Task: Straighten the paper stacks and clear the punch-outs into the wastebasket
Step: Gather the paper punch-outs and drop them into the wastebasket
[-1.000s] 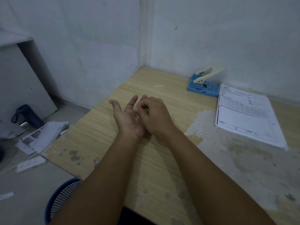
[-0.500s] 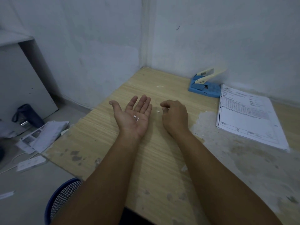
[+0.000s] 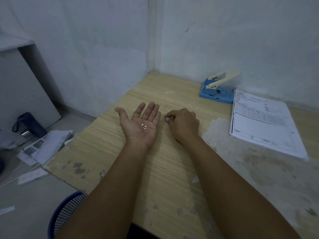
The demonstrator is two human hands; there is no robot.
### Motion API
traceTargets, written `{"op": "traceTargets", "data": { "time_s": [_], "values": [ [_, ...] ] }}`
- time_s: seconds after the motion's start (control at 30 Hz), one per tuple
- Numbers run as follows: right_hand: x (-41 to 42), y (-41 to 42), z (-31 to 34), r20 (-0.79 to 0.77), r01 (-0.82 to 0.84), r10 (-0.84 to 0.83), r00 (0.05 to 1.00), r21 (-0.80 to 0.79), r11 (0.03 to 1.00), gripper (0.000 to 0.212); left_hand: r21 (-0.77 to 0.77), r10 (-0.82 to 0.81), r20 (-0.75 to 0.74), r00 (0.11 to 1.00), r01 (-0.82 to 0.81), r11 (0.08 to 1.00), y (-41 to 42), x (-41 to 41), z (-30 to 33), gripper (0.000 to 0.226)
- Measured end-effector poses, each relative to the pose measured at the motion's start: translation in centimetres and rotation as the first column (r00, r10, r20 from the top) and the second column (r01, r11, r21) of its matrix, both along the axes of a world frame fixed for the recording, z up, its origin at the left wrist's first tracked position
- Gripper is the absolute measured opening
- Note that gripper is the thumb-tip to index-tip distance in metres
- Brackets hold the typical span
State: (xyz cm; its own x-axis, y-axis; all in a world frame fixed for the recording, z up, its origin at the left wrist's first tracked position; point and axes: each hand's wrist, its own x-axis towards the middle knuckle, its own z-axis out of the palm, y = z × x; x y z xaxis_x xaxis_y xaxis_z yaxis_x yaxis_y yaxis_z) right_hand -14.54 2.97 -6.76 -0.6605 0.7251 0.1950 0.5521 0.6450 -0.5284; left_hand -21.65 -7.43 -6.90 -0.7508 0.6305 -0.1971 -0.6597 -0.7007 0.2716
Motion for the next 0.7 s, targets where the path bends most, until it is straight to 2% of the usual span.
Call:
{"op": "traceTargets", "data": {
  "time_s": [0.2,0.43,0.53,0.7],
  "values": [
    [-0.4,0.0,0.4,0.091,0.014,-0.012,0.996,-0.024,1.0,0.013,-0.002,-0.001,-0.001,1.0,0.001,1.0,-0.1,0.0,0.0,0.088],
    [0.7,-0.5,0.0,0.112,-0.03,0.026,0.993,0.041,0.999,0.029,-0.013,-0.004,-0.004,1.0,0.004,1.0,-0.1,0.3,-0.1,0.088],
    [1.1,-0.9,0.0,0.033,-0.024,0.025,0.999,-0.011,1.0,0.03,-0.021,-0.01,-0.01,1.0,0.01,1.0,-0.1,0.4,0.0,0.088],
    [1.2,-2.5,0.3,-0.261,-0.125,0.089,0.961,-0.124,0.984,0.018,-0.028,-0.027,-0.008,1.0,0.027,0.999,-0.3,0.8,0.3,0.089]
  ]
}}
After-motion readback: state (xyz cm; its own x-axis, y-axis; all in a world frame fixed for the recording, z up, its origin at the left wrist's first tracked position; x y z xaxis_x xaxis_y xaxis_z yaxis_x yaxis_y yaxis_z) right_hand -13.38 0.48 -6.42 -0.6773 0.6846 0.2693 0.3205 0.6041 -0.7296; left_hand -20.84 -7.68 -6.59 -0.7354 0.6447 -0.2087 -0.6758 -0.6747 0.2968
